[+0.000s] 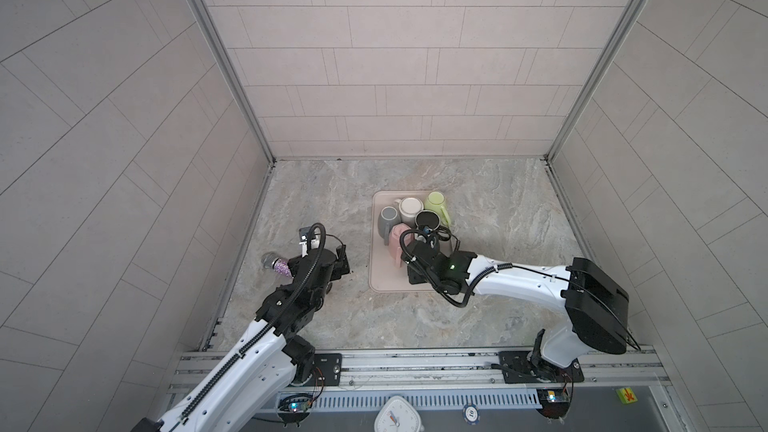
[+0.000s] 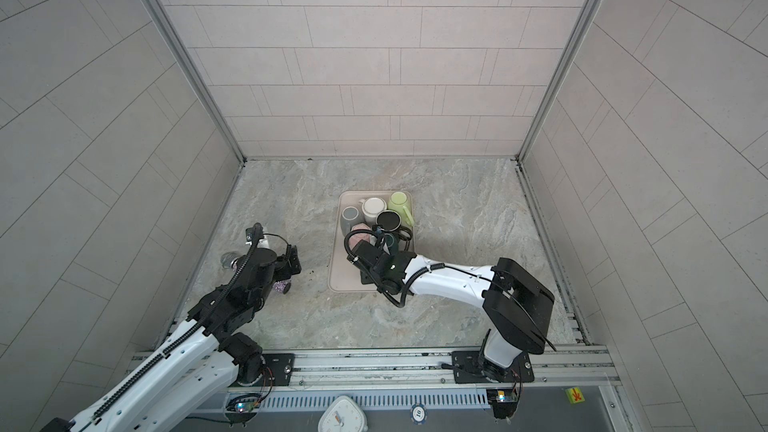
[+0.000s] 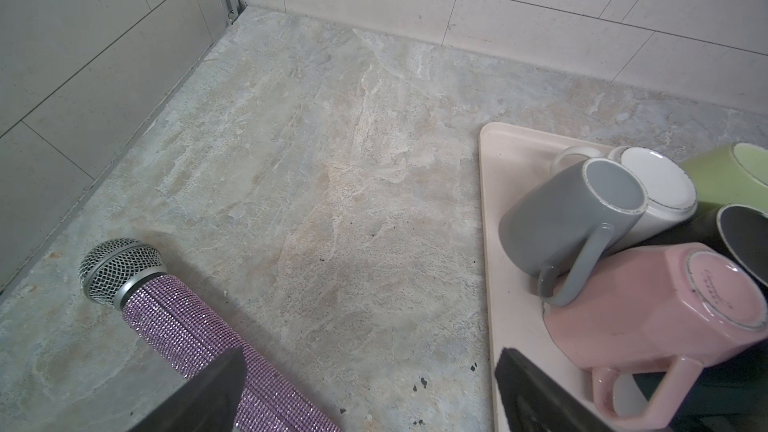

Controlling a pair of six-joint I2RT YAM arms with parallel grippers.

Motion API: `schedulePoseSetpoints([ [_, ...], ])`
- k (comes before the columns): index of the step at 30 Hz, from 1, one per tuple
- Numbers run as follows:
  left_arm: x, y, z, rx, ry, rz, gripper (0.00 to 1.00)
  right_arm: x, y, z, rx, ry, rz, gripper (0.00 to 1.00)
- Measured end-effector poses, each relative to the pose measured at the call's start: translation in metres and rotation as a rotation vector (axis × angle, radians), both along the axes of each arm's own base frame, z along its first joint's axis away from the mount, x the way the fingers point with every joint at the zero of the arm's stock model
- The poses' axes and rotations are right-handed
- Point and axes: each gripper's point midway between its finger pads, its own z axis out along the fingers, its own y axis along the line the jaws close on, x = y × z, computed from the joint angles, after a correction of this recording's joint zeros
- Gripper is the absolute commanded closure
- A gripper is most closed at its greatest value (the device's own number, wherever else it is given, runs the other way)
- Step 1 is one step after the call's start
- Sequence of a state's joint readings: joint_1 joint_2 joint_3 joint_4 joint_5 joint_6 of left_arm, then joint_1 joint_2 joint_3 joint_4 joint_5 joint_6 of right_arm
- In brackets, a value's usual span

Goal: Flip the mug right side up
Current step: 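Move the right gripper over the upside-down dark green mug on the tray, then lower the right gripper and close it on the dark green mug's handle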

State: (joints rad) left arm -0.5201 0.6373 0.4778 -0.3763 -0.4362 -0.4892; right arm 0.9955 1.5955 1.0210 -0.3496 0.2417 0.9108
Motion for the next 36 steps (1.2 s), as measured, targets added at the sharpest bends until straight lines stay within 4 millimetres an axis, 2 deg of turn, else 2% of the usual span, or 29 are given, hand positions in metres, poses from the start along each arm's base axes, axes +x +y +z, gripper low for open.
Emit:
schedulePoseSetpoints([
  [18, -0.001, 0.001, 0.0, 0.002, -0.012, -0.004, 0.0, 0.002, -0.041, -0.005, -0.081, 0.019, -0.093, 0.67],
  [27, -0.001, 0.001, 0.001, -0.001, -0.019, -0.005, 0.0, 0.009, -0.094, 0.0, -0.094, 0.024, -0.181, 0.66],
  [30, -0.001, 0.001, 0.002, -0.003, -0.02, -0.005, 0.0, 0.008, -0.097, 0.006, -0.09, 0.011, -0.167, 0.62],
  [36, -0.001, 0.001, 0.002, -0.003, -0.02, -0.005, 0.0, 0.004, -0.089, 0.009, -0.061, 0.032, -0.121, 0.62],
])
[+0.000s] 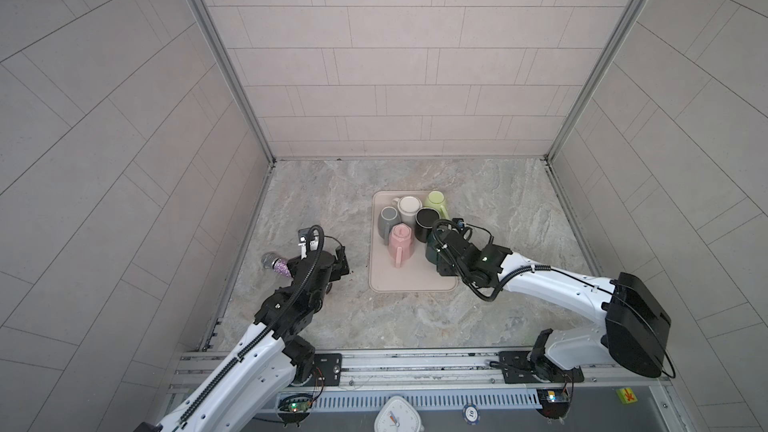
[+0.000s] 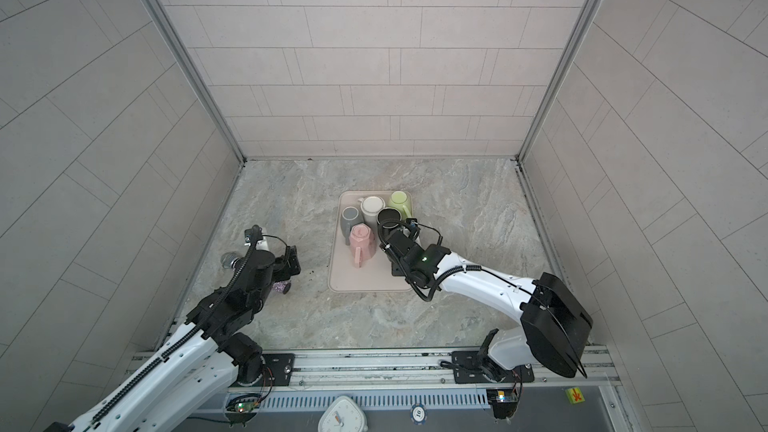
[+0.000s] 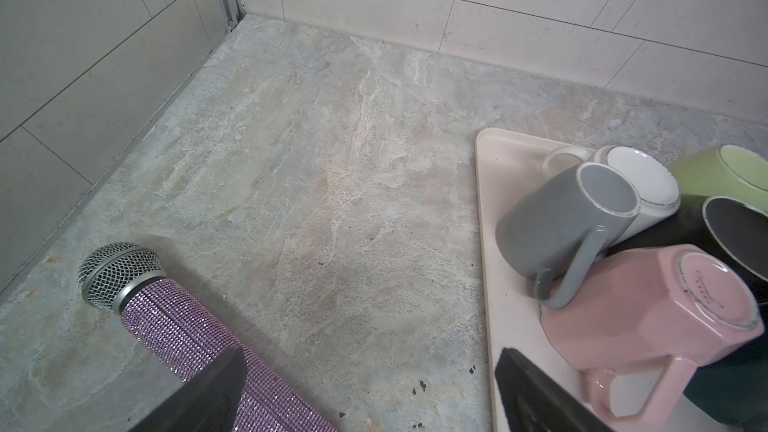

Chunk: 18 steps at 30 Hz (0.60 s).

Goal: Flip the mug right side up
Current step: 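Lower the right gripper and close it on the dark green mug's handle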

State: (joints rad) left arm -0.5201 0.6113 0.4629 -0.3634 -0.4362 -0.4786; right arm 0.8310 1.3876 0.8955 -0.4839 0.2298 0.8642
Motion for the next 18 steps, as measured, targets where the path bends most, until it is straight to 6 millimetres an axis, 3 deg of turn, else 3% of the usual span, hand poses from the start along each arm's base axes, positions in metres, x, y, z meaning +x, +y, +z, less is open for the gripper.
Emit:
schedulePoseSetpoints([
  [18, -0.001, -0.001, -0.003, -0.004, 0.001, -0.006, 0.0, 0.013, 0.025, -0.016, -0.037, 0.081, 0.034, 0.65],
])
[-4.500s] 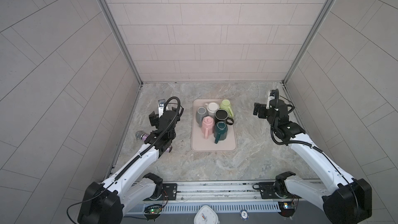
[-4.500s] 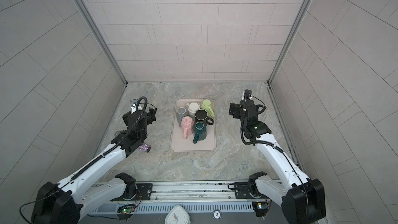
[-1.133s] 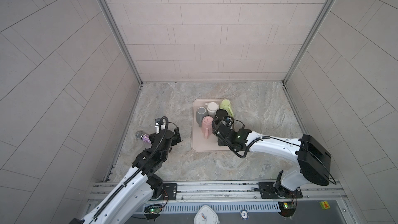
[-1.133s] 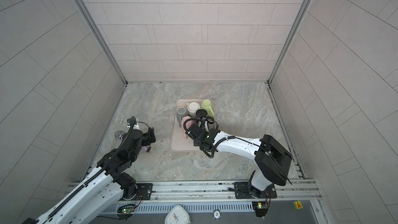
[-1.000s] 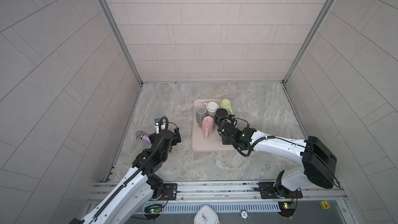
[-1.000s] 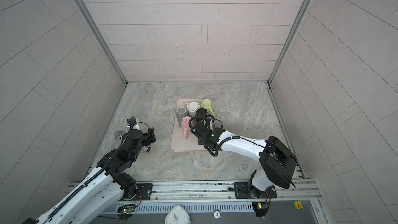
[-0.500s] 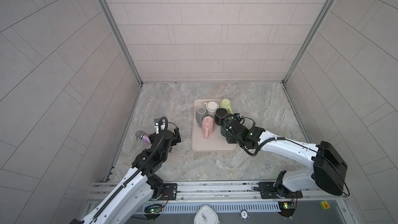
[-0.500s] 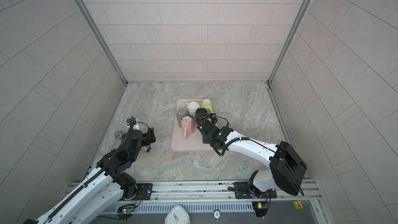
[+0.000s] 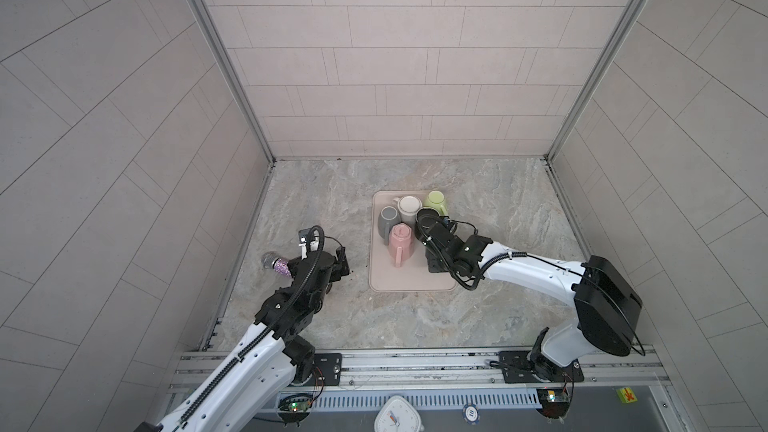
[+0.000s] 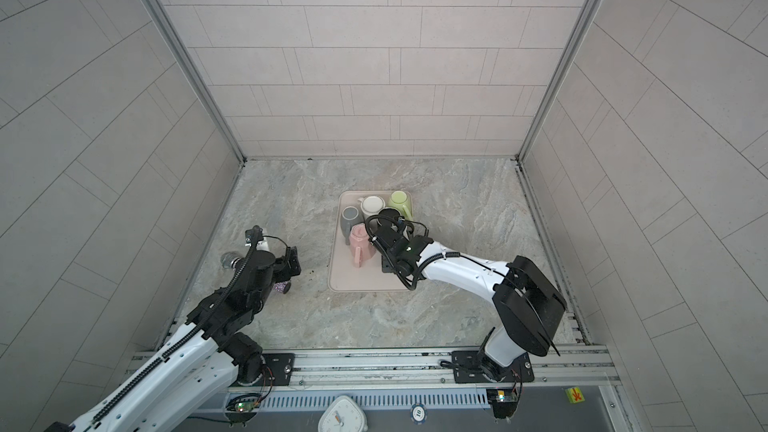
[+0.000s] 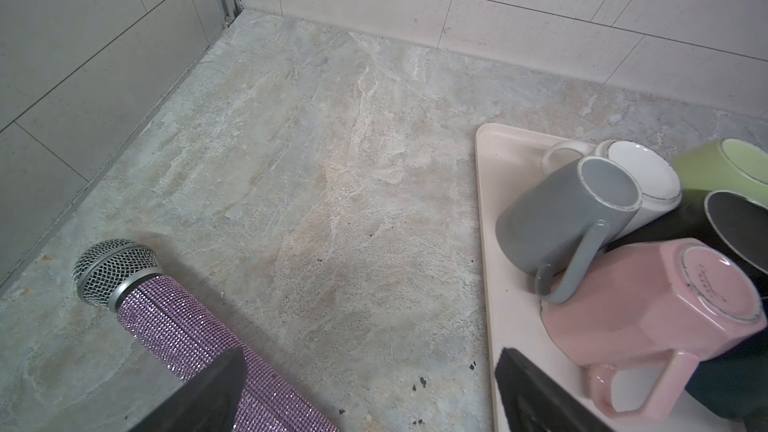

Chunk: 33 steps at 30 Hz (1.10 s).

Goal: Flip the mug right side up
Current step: 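Lower the right gripper and close it on the dark green mug's handle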

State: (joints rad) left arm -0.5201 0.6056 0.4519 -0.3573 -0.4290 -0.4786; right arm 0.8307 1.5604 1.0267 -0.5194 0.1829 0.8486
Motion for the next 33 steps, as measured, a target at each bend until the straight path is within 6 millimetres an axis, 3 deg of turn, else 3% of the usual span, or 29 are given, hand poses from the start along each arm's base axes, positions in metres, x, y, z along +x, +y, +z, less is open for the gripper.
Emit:
schedulePoseSetpoints([
  [14, 0.0, 0.0, -0.001, -0.004, -0.011, -0.004, 0.0, 0.007, -0.015, -0.003, -0.041, 0.049, -0.019, 0.71],
  [33, -0.002, 0.001, -0.004, -0.009, -0.025, -0.006, 0.0, 0.014, -0.021, -0.009, -0.094, 0.123, 0.025, 0.77],
])
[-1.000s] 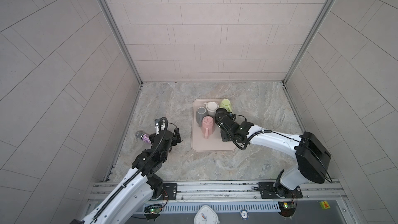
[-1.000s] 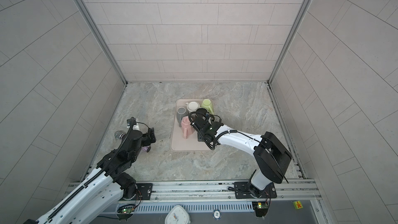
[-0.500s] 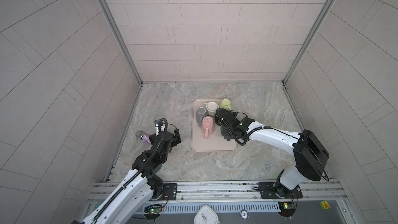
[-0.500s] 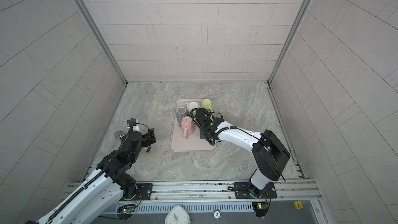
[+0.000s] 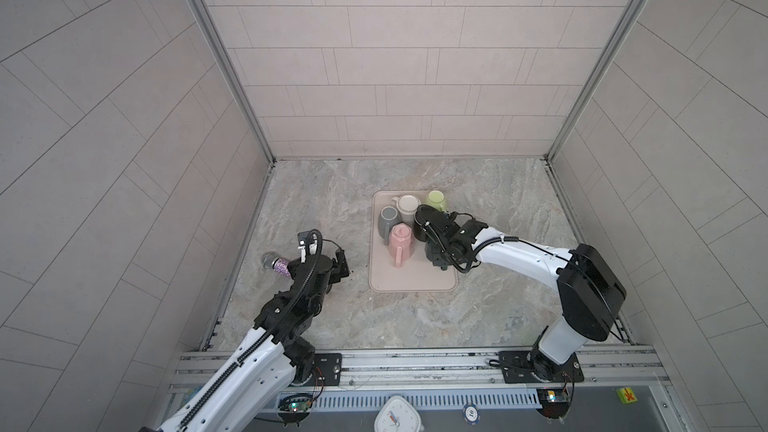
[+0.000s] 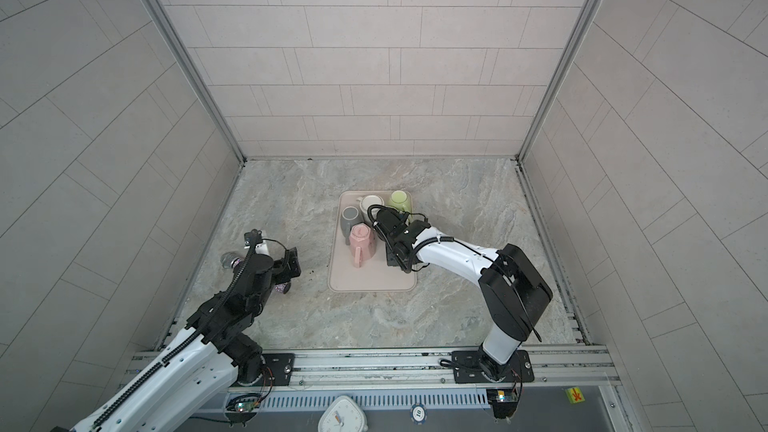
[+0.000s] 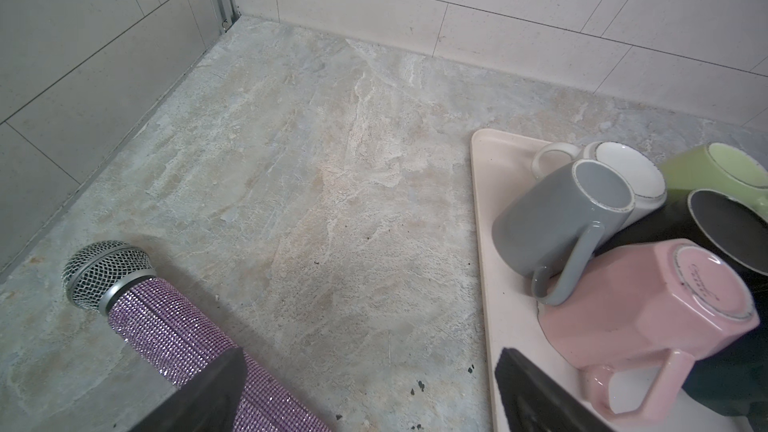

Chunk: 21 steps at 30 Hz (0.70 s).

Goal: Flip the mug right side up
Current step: 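Lower the right gripper and close it on the dark green mug's handle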

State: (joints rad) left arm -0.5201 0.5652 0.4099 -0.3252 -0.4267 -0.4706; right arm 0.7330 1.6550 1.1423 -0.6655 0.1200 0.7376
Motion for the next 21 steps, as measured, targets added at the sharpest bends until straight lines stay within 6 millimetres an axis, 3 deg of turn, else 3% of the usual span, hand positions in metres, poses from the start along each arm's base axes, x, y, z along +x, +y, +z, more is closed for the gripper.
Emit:
schedulePoseSetpoints([
  [14, -0.001, 0.001, 0.0, -0.004, -0.008, 0.0, 0.0, 0.008, -0.003, -0.001, -0.042, 0.036, 0.043, 0.83],
  [21, -0.002, 0.001, 0.0, -0.006, -0.011, 0.0, 0.0, 0.01, -0.002, -0.002, -0.045, 0.045, 0.06, 0.95],
])
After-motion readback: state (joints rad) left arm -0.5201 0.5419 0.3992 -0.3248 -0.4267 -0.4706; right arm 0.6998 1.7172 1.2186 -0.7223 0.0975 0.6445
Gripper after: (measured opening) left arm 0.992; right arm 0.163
